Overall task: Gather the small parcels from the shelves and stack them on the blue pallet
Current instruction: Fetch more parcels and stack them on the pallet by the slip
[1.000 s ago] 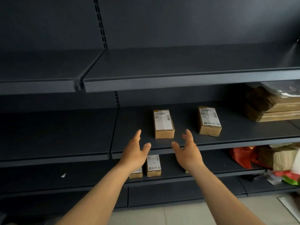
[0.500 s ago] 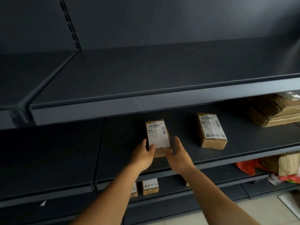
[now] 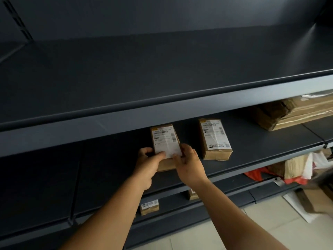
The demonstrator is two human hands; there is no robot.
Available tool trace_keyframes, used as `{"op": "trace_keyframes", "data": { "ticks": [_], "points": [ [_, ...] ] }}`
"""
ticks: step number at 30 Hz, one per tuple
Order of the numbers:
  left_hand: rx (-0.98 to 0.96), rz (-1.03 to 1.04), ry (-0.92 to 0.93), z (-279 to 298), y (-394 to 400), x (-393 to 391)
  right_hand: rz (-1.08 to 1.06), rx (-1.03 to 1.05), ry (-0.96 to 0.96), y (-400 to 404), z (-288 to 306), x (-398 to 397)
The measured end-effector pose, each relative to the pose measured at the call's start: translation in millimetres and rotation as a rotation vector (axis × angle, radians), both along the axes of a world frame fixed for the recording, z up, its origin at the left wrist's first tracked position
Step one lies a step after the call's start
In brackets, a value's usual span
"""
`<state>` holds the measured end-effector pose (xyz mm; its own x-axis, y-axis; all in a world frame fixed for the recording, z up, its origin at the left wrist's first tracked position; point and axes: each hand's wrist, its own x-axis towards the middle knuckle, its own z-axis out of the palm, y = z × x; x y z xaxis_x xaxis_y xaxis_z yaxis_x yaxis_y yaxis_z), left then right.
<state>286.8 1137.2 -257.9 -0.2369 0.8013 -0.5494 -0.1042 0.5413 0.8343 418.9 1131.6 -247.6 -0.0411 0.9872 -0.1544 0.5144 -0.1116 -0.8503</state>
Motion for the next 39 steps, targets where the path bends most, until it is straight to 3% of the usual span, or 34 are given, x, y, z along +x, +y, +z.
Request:
{"op": "trace_keyframes", "data": {
  "ticks": [6, 12, 22, 31, 39],
  "points": [
    [0.042, 0.12, -0.039, 1, 0, 33, -0.135, 0.309, -0.224, 11, 8, 52],
    [0.044, 0.199, -0.002, 1, -4, 62, -0.165, 0.033, -0.36, 39, -3, 93],
    [0.057, 0.249, 0.089, 8, -2, 83, -0.094, -0.134, -0.15, 65, -10, 113],
    [0.061, 0.294, 0.08, 15, -14, 83, 0.141, -0.041, -0.032, 57, 0, 117],
    [0.189, 0.452, 0.147, 37, -81, 60, 0.359, 0.059, 0.096, 25, 19, 72]
  ]
}}
